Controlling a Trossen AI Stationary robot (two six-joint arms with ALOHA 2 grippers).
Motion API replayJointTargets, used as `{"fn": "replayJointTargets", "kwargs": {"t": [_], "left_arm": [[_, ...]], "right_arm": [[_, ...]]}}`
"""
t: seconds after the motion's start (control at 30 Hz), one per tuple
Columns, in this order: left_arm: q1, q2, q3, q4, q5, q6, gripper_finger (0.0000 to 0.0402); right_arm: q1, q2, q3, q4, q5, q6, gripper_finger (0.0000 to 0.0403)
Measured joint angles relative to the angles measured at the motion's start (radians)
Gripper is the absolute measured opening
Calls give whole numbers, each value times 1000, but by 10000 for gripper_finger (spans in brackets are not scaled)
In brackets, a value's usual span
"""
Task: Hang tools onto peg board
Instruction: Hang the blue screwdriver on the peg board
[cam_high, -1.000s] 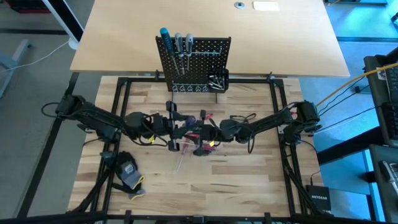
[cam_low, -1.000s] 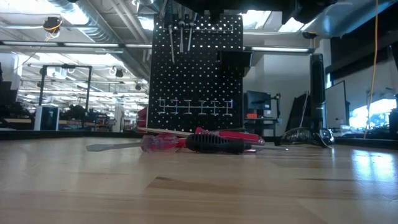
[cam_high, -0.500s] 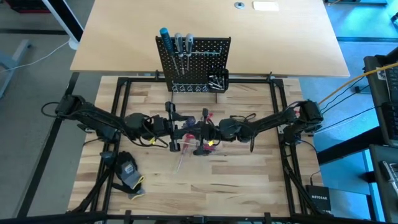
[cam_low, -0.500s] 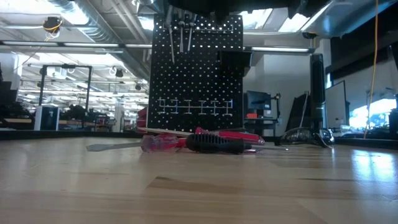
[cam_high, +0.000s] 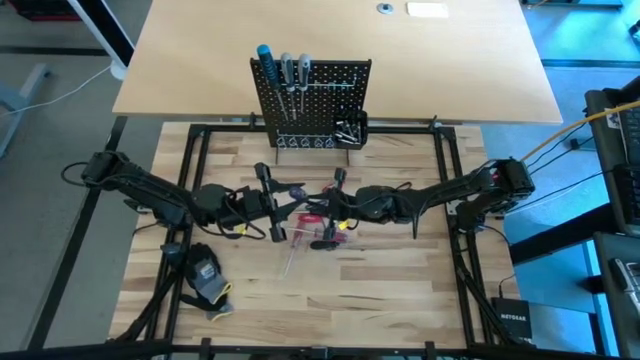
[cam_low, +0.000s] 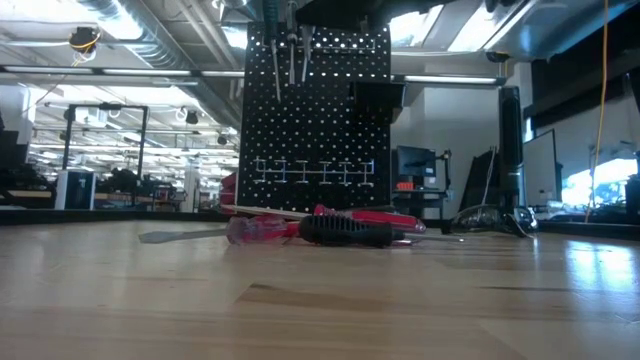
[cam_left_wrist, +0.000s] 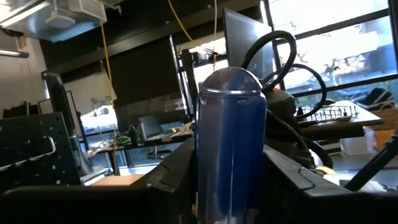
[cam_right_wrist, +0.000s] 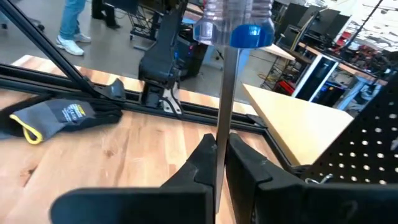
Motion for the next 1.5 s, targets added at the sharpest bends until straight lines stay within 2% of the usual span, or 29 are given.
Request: {"fn": "replayJointTargets", "kwargs": {"t": [0.07, 0.17, 0.3, 0.43, 0.53, 0.67, 0.73, 0.93, 1.1, 1.23, 1.43, 1.5], "left_arm": [[3, 0, 0, -3, 0, -3, 119], [8, 1, 0, -20, -2, -3, 119], [7, -1, -1, -25, -51, 8, 119], [1, -4, -1, -24, -165, 41, 119], [2, -4, -1, -42, -269, 60, 119], [21, -4, -1, -44, -396, 102, 119], [42, -4, -1, -48, -429, 105, 119], [161, -4, -12, -42, -433, 34, 119], [269, -4, -63, -44, -436, -75, 119], [335, -3, -117, -22, -434, -136, 119], [422, 9, -208, 204, -379, -131, 117], [451, 19, -219, 233, -376, -131, 116]], "right_arm": [[0, 5, 0, 4, -9, 13, 23], [1, 5, 0, -25, 47, 18, 40], [19, -19, 0, -108, 185, 14, 77], [62, -110, 0, -303, 375, -1, 108], [97, -185, 0, -483, 453, 89, 121], [131, -260, 0, -753, 455, 296, 122], [145, -284, -29, -815, 457, 386, 121], [181, -329, -210, -807, 533, 585, 122], [213, -335, -340, -720, 577, 700, 122], [219, -335, -414, -606, 577, 698, 122], [217, -336, -426, -571, 572, 571, 122], [217, -336, -426, -563, 573, 548, 122]]}}
